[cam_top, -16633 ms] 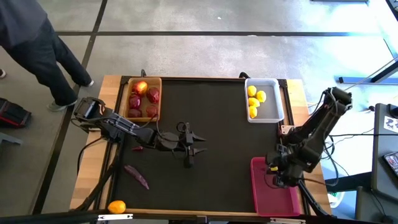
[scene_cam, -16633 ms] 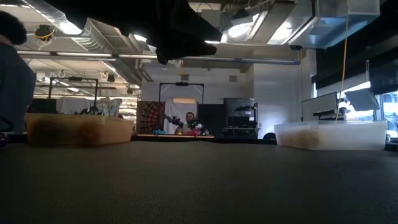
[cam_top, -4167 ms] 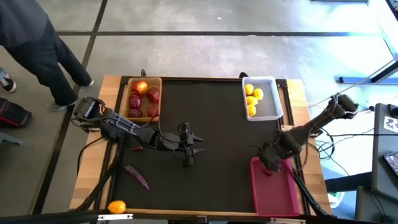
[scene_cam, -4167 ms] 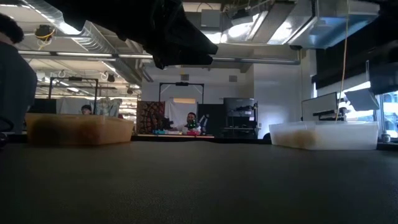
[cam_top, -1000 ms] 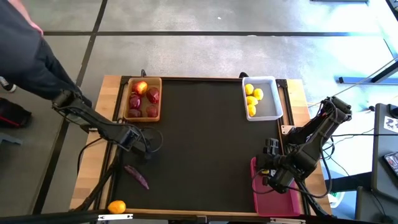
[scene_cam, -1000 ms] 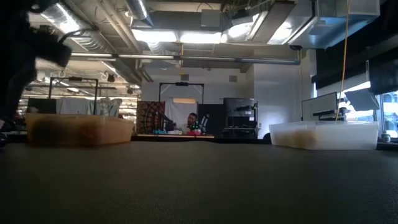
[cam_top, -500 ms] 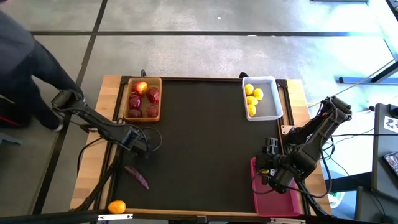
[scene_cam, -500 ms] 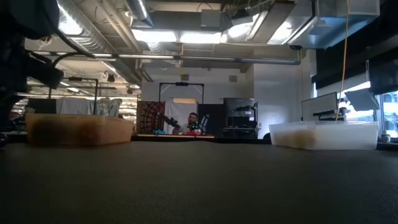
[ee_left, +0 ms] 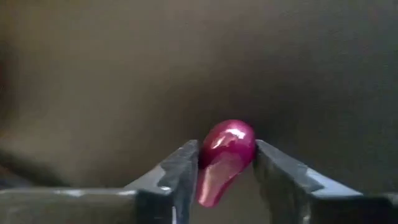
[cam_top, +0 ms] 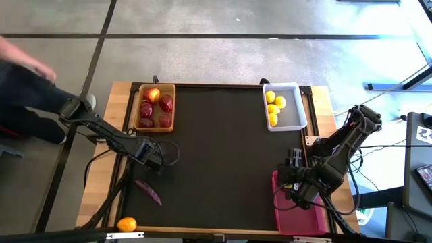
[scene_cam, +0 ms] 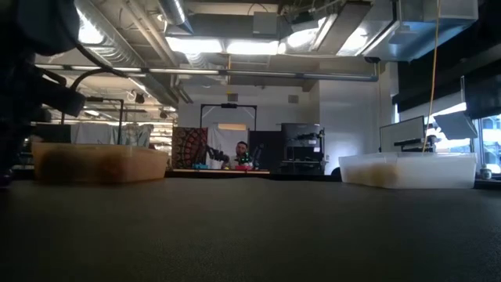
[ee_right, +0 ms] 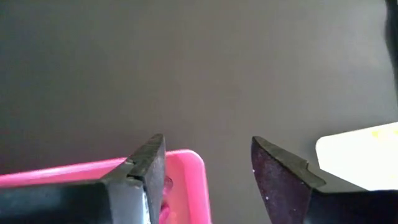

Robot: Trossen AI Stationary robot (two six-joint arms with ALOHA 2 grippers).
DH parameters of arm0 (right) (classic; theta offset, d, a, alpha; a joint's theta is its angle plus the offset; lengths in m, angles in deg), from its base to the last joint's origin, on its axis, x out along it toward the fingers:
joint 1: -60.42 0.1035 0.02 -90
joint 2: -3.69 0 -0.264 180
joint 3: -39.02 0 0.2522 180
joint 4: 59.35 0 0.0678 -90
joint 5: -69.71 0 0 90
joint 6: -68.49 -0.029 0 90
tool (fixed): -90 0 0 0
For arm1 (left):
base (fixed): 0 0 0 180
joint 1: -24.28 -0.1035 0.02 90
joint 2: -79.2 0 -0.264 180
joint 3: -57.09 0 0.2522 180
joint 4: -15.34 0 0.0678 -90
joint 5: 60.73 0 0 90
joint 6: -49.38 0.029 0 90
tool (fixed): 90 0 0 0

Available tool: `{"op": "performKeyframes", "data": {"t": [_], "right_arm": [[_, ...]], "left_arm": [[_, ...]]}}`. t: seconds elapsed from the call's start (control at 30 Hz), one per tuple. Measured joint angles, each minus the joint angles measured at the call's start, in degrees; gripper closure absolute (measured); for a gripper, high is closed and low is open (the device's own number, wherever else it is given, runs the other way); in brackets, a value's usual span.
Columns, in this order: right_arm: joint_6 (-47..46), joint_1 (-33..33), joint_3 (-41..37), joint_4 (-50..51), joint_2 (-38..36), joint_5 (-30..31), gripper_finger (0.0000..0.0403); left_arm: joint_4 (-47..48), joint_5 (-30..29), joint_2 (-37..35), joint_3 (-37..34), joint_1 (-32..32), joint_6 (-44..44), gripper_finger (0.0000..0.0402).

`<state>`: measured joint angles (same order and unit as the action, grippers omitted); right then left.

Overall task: Sort produce into baskets
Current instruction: Put the eggplant into the red bin

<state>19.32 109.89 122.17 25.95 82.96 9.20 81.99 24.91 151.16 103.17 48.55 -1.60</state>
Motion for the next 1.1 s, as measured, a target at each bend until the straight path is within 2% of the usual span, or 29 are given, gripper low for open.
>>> {"op": "performKeyframes", "data": {"t": [0.17,0.3,0.57,0.87,0.97,1.1], "right_arm": [[0.0,0.0,0.0,1.6,0.0,0.0,0.0205],[0.0,0.0,0.0,1.6,0.0,0.0,0.0205],[0.0,0.0,0.0,1.6,0.0,0.1,0.0205],[-0.1,0.0,0.0,1.4,0.0,3.1,0.0205],[-0.2,0.0,0.0,1.4,0.0,5.0,0.0205],[0.2,0.0,-0.2,0.1,0.0,7.1,0.0205]], "left_arm": [[-0.9,-0.5,0.0,0.0,0.0,2.9,0.0290],[-1.4,-1.1,0.0,0.0,0.0,3.0,0.0303],[-1.5,-1.6,0.0,2.2,0.0,3.0,0.0305],[-1.8,-6.0,0.0,8.3,0.0,4.1,0.0302],[-4.4,-8.0,0.0,9.6,0.0,6.1,0.0303],[-12.5,-9.9,0.0,9.9,0.0,9.5,0.0302]]}}
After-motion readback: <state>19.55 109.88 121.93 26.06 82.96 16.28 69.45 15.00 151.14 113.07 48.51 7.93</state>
